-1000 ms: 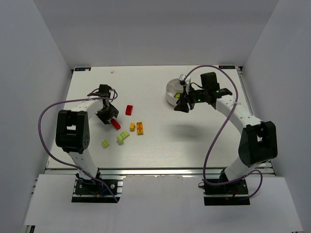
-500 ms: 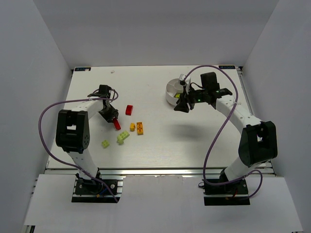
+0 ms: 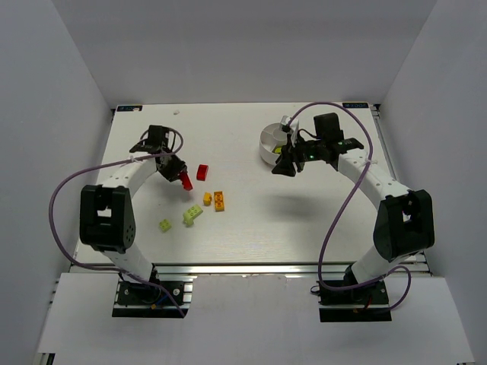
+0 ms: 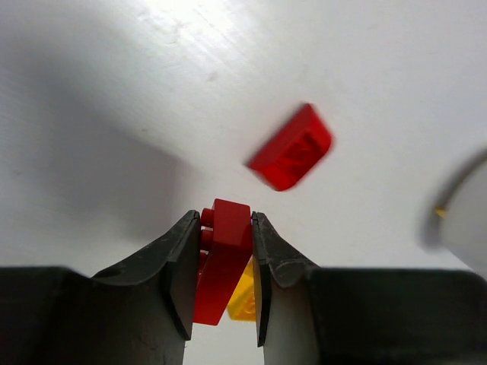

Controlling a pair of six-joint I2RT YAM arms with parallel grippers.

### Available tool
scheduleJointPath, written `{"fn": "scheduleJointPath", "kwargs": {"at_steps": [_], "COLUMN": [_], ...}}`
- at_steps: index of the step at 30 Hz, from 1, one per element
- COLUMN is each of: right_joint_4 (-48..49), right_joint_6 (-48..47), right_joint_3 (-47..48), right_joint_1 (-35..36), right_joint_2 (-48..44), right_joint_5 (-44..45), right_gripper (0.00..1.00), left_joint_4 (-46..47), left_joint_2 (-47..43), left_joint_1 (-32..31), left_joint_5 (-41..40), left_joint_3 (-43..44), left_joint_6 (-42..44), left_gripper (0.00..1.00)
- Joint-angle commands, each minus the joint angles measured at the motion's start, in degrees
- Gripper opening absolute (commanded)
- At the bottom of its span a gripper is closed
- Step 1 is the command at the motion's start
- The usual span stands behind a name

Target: Sort the legos into containers by color

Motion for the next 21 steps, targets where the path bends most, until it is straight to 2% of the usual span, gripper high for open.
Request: {"fn": "scheduleJointPath", "kwargs": {"at_steps": [1,5,7,8,10,11,16,21], "right_joint_4": [0.1,0.6,2.1,3.4,6.2,8.9,14.0,15.1], "right_joint_6": [1.9,3.0,3.8,5.5,8.0,10.8,16.1,16.8], "right_joint_3": [3.4,5.3,6.0,6.4,6.8,7.1,9.4,8.7], "right_joint_1": [0.2,0.1,-0.6,-0.6,-3.3,-4.1,-9.9,-12.6], "right_joint_2": [0.3,1.1,0.9,0.9,0.0,-0.1,-0.8,-1.6], "right_joint_5": [-1.7,-1.3,-0.9,-0.6,-0.8,-0.5,1.1,1.3], "right_gripper": [0.52,0.52,0.48,0.34,0.16,0.00,0.00,0.00], "left_joint_4": [5.8,13.4,17.3,20.4,24.4,28.1,40.3,48.4], "left_joint_2": [-6.7,-10.0,-11.0,-11.9,-12.2,-12.1,-7.4,2.1], "left_joint_1": [0.1,0.1,-0.1,-0.9,-3.4,-4.3,-11.3,-14.2], "left_joint_5": [4.6,10.5,14.0,14.5,16.4,16.6,19.5,22.4], "left_joint_3": [0.2,-3.1,-4.8,-4.9,-4.9,-4.2,0.9,8.8], "left_joint_6": [1.5,2.9,3.2,3.2,4.1,4.7,7.9,8.8], "left_gripper": [0.02,0.00,0.00,0.00,0.00,0.00,0.00,0.00]}}
